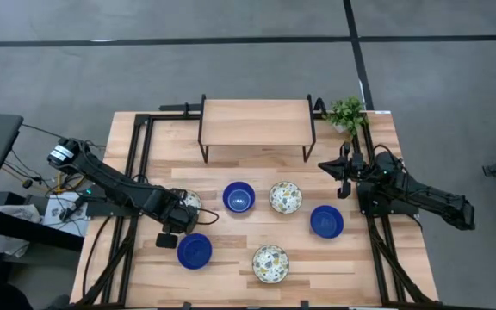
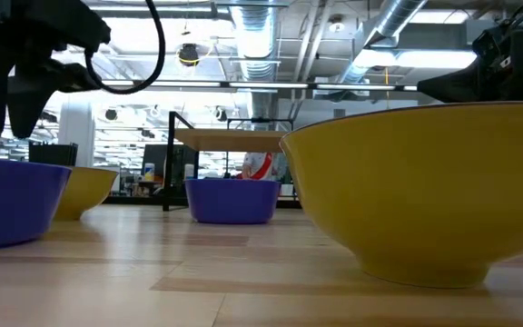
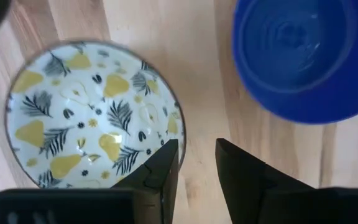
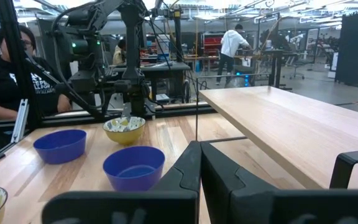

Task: Pick & Place Mini bowls
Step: Put the top left patterned bowl on the shelf

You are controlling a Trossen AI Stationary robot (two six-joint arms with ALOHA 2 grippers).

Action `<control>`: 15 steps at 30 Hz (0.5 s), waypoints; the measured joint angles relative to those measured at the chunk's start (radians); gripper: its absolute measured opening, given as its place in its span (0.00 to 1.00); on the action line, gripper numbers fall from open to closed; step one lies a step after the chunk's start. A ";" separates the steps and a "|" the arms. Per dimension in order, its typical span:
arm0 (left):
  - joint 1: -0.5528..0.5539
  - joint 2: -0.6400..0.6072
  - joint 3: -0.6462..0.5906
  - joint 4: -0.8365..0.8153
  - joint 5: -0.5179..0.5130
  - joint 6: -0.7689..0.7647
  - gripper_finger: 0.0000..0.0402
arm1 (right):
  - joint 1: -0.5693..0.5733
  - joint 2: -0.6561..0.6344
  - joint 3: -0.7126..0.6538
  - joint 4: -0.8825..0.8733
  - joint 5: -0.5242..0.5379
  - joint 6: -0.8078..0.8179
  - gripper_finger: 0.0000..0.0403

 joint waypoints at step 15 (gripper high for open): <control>0.000 0.000 -0.096 0.028 0.015 -0.003 0.26 | 0.000 0.000 0.000 0.000 0.000 -0.001 0.00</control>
